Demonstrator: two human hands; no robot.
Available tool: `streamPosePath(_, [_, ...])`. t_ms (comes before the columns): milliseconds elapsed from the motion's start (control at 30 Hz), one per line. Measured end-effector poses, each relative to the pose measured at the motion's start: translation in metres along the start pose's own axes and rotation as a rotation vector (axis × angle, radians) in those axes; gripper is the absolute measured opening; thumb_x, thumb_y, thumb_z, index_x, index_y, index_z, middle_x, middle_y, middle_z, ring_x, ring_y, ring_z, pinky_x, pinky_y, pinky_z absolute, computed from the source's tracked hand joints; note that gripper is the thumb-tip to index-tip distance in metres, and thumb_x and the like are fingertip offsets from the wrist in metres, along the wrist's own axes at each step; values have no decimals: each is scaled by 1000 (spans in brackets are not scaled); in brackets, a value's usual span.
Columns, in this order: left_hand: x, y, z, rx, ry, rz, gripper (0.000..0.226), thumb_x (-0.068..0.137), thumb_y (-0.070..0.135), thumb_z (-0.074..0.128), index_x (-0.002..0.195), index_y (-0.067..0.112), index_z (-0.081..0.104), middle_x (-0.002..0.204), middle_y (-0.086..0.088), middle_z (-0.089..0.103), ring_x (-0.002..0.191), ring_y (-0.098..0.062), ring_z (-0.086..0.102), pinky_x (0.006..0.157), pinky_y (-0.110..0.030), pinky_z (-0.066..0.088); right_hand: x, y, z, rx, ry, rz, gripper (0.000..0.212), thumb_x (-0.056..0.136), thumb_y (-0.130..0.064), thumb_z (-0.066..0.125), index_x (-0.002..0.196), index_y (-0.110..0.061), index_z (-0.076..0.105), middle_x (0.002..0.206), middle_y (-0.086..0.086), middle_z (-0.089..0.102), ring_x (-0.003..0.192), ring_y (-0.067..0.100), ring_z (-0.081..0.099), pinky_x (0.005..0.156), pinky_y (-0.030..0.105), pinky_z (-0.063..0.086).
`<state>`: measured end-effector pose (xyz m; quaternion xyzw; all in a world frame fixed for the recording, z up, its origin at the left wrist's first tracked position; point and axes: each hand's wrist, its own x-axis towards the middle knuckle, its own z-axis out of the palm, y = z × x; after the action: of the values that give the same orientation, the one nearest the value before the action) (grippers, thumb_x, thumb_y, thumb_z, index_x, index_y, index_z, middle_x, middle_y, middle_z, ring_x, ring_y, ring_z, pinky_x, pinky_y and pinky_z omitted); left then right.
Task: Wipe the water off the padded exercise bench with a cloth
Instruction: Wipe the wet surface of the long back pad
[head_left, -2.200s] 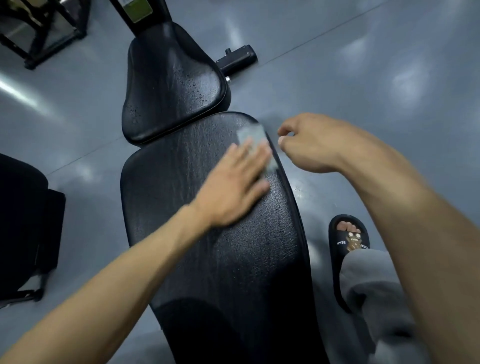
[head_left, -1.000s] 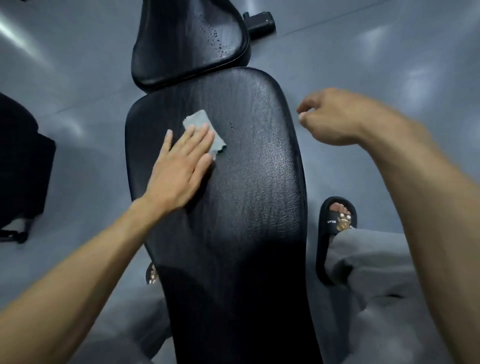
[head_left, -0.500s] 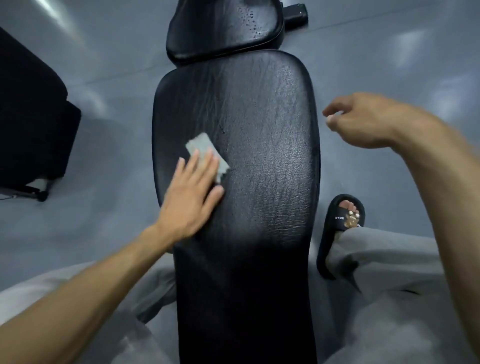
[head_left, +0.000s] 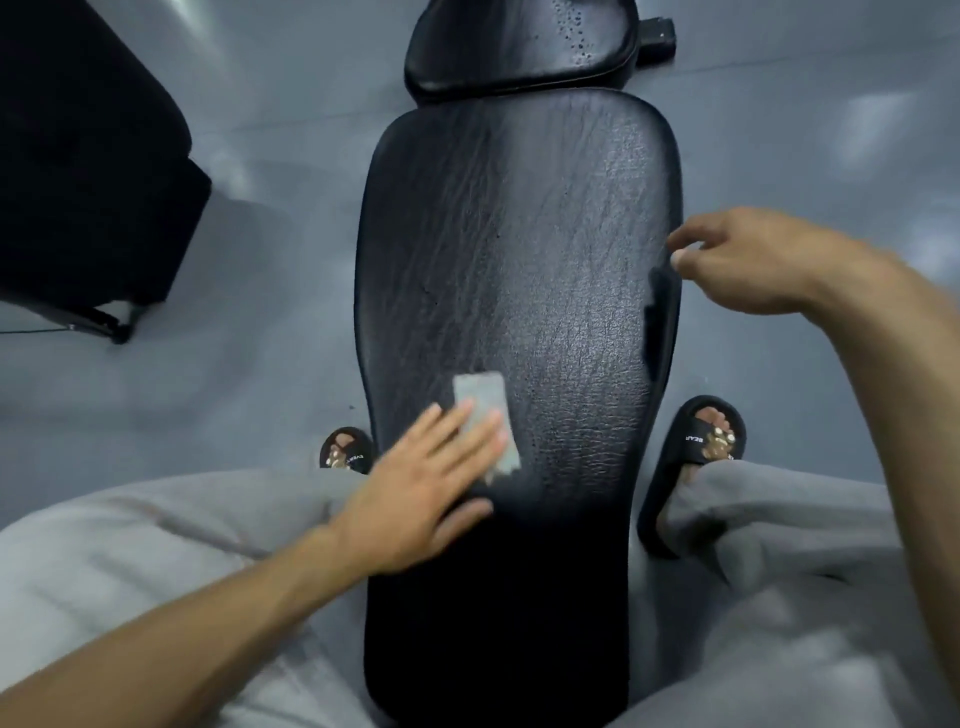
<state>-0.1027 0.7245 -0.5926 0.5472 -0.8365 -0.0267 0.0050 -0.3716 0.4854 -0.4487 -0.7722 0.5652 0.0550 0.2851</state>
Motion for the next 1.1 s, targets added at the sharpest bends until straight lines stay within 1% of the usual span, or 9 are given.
streamPosePath(67, [-24,11,4,80,-34,225,62,104,57,47,156,23,42,166,3,31,155,-23,26,125,-51,22,-3,-4,2,-11,-6,-6,37,105,-21,46,139,-13,59,145,15,56,133,34,50,110,41,39])
streamPosePath(133, [-20,-4,3,109,63,196,53,102,55,54,145,26,57,157,6,47,144,-20,45,122,-50,28,-7,-7,5,-9,-10,-13,38,105,-22,47,141,-13,58,146,13,55,135,33,49,111,39,37])
streamPosePath(433, [2,6,-5,-156,427,-585,18,97,34,63,109,23,71,116,7,73,97,-23,66,99,-40,46,-29,-10,20,53,-40,-67,40,106,-20,48,144,-15,55,149,11,53,137,29,48,114,34,32])
streamPosePath(533, [-2,52,-19,-352,239,-464,18,99,43,58,106,30,67,97,9,72,87,-22,64,81,-37,47,-35,-10,29,25,-72,-94,41,106,-23,48,146,-18,54,150,7,53,138,26,48,113,31,31])
streamPosePath(633, [-14,73,-35,-622,21,-383,23,98,51,53,107,33,63,92,11,72,84,-12,67,78,-37,52,-43,-7,43,75,-89,-167,38,105,-25,51,142,-22,58,139,3,63,128,21,56,103,25,34])
streamPosePath(767, [-21,61,-48,-1108,105,-435,17,101,38,58,104,24,68,88,1,71,75,-23,64,76,-39,50,-64,-6,72,374,-63,-299,27,103,-30,58,129,-24,66,118,-8,73,115,8,66,110,38,45])
streamPosePath(833, [-23,59,-49,-1250,119,-420,15,104,27,57,105,16,68,85,6,69,76,-8,60,73,-26,48,-90,-17,102,575,-154,-332,32,100,-39,62,127,-23,67,115,-8,75,112,7,68,106,33,50])
streamPosePath(933, [-28,63,-40,-1398,113,-478,18,106,11,52,106,2,67,86,8,66,78,1,58,73,-14,46,-127,-36,166,830,-227,-316,33,92,-33,67,122,-18,69,113,4,75,105,12,69,95,31,54])
streamPosePath(1100, [-41,67,-24,-1462,48,-475,28,106,25,52,107,4,70,96,-12,73,86,-9,64,81,-26,53,-157,-37,239,926,-6,-149,14,91,-29,72,97,-17,72,87,8,73,76,14,61,73,42,51])
